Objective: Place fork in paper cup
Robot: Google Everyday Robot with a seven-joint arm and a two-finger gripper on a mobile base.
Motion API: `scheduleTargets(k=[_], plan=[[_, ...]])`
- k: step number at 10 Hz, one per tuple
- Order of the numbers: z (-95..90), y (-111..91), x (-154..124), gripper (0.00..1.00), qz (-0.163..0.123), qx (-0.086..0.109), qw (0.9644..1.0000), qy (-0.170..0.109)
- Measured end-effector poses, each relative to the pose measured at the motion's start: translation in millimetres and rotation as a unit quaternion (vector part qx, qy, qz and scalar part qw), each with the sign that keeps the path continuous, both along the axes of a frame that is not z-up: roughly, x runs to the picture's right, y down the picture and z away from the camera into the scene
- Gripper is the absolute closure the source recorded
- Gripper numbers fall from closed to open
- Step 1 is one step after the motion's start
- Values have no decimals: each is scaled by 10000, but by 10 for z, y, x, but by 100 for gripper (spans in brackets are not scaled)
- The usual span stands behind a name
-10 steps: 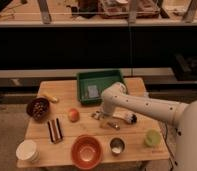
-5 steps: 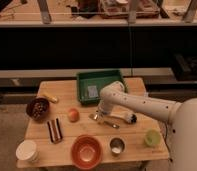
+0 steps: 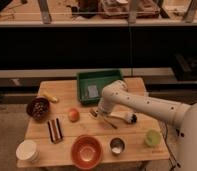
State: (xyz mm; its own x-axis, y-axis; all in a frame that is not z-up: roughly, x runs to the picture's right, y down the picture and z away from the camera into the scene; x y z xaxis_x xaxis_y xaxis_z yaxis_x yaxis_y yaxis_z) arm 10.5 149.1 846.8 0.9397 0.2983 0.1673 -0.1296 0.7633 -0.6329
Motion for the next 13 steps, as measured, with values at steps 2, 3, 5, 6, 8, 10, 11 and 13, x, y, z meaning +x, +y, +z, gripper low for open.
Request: scheduleTargets(k=[2,3,5,6,8,10,11,13], plan=[[-372,-242,-61,100,2,159,9990,-424],[-577,-371,-97,100,-4,244,9974,-676],[-998,-654,-278,100,-33,410,9913,-1254],[-1124,-726,-389,100,-50,455,9877,-1496],[-1272,-766,-714,100,-123,486,9790,-1978],[-1359,-749,-1025,100,-160,477,9685,-2437],[-1359,-749,-1022,100,-157,479,9686,-2436],[-1358,-749,-1009,100,-150,480,9688,-2429]])
